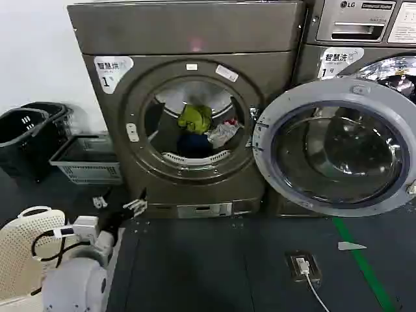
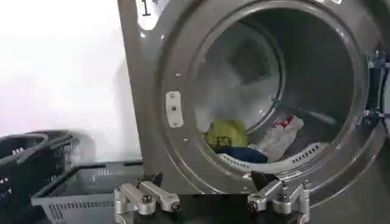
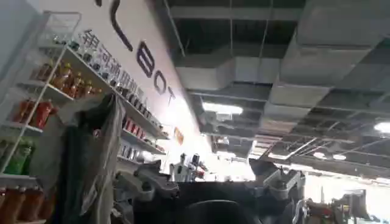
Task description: Grasp the clothes from the dryer.
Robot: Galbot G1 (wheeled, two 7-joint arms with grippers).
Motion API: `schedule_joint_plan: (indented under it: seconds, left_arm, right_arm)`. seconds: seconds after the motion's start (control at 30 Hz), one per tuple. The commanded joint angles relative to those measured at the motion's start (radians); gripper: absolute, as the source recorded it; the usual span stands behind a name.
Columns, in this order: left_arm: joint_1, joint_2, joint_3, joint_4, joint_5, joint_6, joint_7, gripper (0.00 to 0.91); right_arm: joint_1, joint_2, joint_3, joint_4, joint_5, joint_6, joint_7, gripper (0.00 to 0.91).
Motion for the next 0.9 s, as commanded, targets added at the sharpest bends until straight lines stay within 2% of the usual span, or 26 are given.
schedule_joint_plan:
  seconds: [0.03,0.37,0.9]
  left_arm:
    - [0.007,0.001,-0.001,-0.006,0.003,0.049,0.002,0.907]
    - [0.013,0.002,-0.001,-0.012,0.004,0.049,0.005,0.907]
    - [0.023,0.002,-0.005,-0.017,0.002,0.049,0.007,0.907]
  right_arm:
    - [0.002,0.002,-0.017,-0.02,0.024,0.087,0.009,0.907]
    - [0.003,0.002,-0.017,-0.027,0.028,0.08,0.023,0.907]
    - [0.005,0.004,-0.023,-0.027,0.032,0.079,0.017,0.907]
